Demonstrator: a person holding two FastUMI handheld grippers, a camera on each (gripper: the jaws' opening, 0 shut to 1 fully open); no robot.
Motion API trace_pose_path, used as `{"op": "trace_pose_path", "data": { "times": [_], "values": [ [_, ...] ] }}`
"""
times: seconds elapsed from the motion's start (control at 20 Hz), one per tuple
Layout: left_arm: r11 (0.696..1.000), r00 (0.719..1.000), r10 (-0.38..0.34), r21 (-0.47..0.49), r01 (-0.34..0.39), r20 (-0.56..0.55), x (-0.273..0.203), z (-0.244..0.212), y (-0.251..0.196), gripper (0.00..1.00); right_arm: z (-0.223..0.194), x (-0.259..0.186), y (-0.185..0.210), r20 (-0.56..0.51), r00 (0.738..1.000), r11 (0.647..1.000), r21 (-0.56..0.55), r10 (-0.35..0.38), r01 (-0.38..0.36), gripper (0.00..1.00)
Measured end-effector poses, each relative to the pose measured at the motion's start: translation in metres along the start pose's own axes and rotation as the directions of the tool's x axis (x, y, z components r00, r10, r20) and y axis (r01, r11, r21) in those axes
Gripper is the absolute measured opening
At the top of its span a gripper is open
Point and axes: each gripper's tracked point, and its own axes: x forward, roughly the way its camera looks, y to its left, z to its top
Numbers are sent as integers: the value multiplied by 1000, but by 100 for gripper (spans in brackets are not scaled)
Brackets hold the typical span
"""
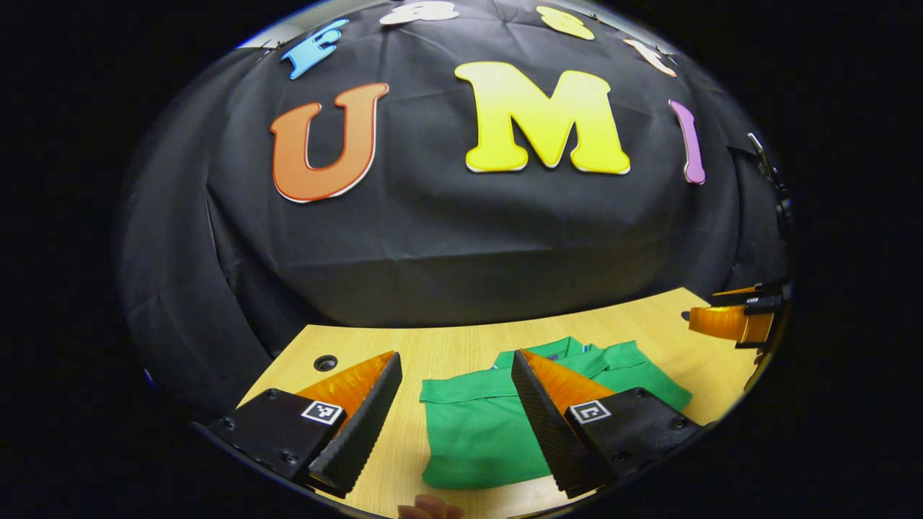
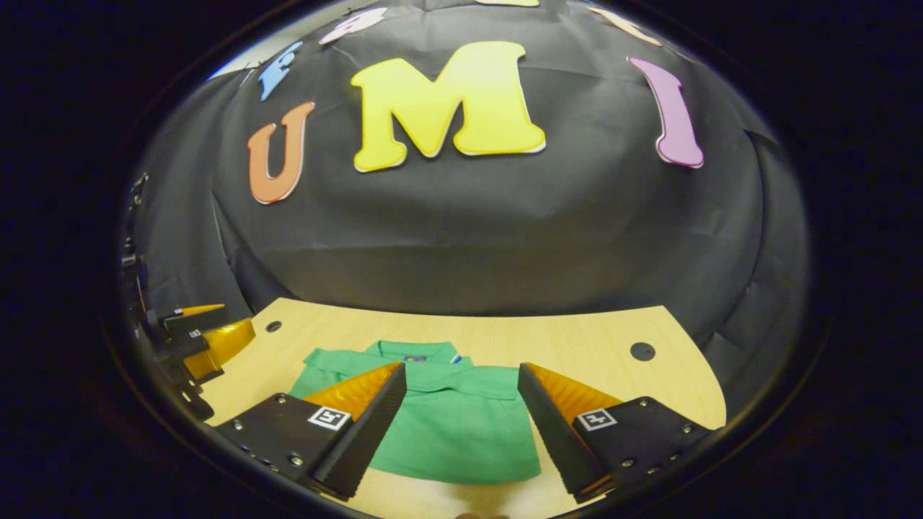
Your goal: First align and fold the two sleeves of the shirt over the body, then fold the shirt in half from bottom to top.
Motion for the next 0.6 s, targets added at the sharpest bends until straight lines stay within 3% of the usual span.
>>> {"op": "trace_pose_path", "data": {
  "times": [0.45, 0.6],
  "values": [
    [1000, 994, -10, 16, 8, 110, -102, 18, -11, 98, -1, -113, 30, 104, 995, 998, -65, 1, 6, 97],
    [1000, 995, -26, 12, 25, 101, -127, 10, -18, 98, -6, -146, 35, 125, 992, 997, -77, -2, 12, 98]
  ]
}}
